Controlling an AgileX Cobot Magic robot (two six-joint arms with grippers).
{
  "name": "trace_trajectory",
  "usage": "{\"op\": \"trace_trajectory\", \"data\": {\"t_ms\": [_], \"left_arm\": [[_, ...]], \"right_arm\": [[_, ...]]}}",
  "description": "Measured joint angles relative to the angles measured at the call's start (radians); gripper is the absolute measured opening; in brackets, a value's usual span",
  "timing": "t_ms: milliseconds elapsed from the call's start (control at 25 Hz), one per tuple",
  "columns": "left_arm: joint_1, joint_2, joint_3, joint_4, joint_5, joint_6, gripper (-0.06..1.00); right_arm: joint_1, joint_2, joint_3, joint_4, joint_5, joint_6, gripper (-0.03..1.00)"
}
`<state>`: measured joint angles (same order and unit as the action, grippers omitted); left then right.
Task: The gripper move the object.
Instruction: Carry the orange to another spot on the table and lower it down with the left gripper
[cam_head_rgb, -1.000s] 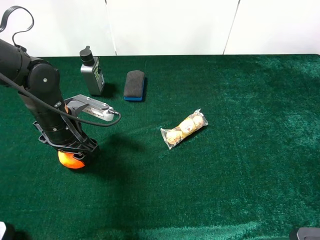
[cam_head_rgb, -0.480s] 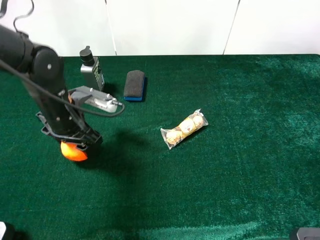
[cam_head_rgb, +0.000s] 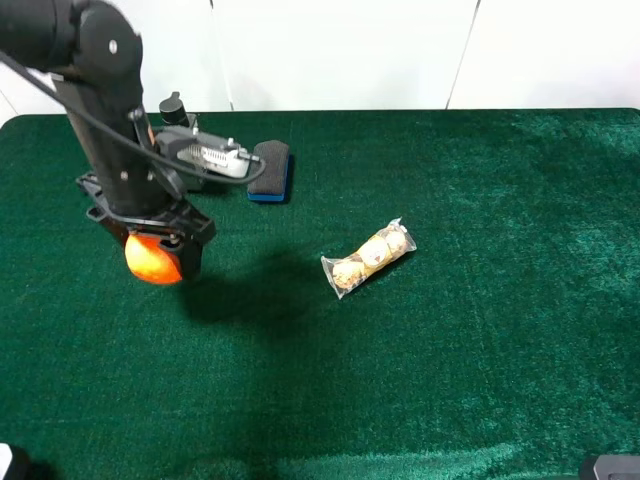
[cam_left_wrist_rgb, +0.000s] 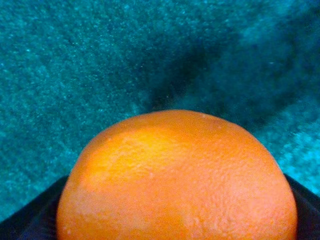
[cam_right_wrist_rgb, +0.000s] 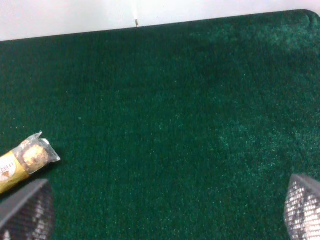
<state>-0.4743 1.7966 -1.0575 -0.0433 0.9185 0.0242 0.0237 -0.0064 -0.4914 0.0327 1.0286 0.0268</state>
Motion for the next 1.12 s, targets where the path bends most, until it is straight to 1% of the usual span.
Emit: {"op": "trace_trajectory", "data": {"t_ms": [240,440,640,880,1120], "left_arm": [[0.000,0.000,-0.124,-0.033,0.096,-0.001,0.75],[-0.023,0.000,-0.224,-0.034,0.150,-0.002,0.75],[-0.069,0.000,-0.298,-0.013,0.189,-0.018,0.75],[-0.134,0.003,-0.363,0.014,0.194,-0.038,0.75],[-0.206,0.058,-0.455,0.043,0.206,-0.050,0.75]], "right_arm": [[0.000,0.000,0.000,0.000,0.000,0.000,0.69],[0.000,0.000,0.000,0.001,0.000,0.000,0.69],[0.000,0.000,0.000,0.001,0.000,0.000,0.69],[0.000,0.000,0.000,0.001,0.000,0.000,0.69],[0.000,0.000,0.000,0.001,0.000,0.000,0.69]]}}
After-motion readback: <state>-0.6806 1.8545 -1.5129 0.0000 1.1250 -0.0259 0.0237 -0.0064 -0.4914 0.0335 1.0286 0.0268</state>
